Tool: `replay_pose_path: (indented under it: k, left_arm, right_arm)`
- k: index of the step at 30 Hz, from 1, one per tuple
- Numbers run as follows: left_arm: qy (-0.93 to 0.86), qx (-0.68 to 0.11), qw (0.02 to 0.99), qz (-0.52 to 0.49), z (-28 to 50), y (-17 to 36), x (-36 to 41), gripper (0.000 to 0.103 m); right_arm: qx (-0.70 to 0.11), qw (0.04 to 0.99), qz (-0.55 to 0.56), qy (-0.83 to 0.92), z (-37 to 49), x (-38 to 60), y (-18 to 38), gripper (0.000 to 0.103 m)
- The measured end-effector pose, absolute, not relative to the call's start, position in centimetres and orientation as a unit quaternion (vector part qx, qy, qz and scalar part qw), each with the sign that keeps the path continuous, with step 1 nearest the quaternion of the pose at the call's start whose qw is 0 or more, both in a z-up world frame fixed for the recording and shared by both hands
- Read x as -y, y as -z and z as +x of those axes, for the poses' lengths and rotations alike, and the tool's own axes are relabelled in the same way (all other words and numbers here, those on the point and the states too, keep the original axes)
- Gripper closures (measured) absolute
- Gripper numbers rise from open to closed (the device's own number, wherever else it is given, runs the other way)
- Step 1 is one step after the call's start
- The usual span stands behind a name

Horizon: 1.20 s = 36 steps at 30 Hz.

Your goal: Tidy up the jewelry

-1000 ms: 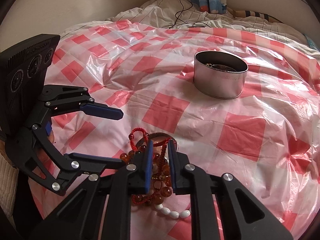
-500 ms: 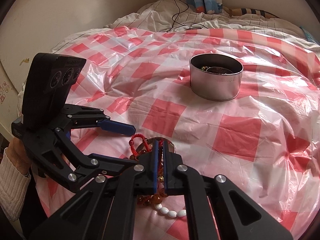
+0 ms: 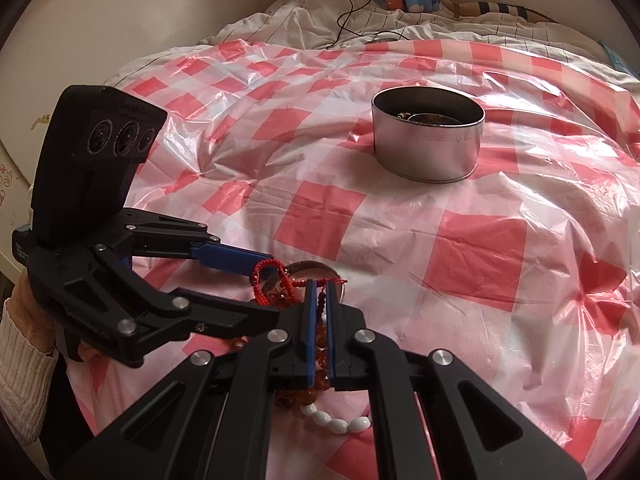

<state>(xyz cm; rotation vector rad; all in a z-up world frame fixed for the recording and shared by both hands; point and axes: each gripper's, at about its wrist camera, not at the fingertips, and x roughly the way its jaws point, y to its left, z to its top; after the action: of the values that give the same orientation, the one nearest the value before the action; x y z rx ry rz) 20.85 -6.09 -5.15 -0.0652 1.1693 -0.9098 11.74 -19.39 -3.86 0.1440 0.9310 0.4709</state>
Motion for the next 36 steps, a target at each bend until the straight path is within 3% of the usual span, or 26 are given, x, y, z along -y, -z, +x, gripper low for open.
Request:
replay_pose_path:
  k: [3, 8, 22, 36]
  left_arm:
    - [0.402, -0.534, 0.743, -0.029, 21.2, 5.3, 5.7, 0.081]
    - [0.399, -0.516, 0.757, -0.041, 21.6, 4.5, 4.8, 0.095]
    - [0.361, -0.498, 0.784, -0.077, 23.2, 3.6, 2.0, 0.096]
    - [0.329, -0.517, 0.789, -0.050, 23.4, 4.7, 2.1, 0.096]
  right_arm:
    - [-0.442, 0.866, 0.068, -0.224, 11.7, 19.4, 3.8, 0.098]
    - [-0.427, 0.867, 0.112, -0.231, 11.8, 20.8, 3.1, 0.099]
    - [-0.407, 0.874, 0.151, -0.219, 12.1, 23.0, 2.3, 0.099]
    - [-0.397, 0.886, 0.186, -0.153, 12.9, 26.2, 2.7, 0.099]
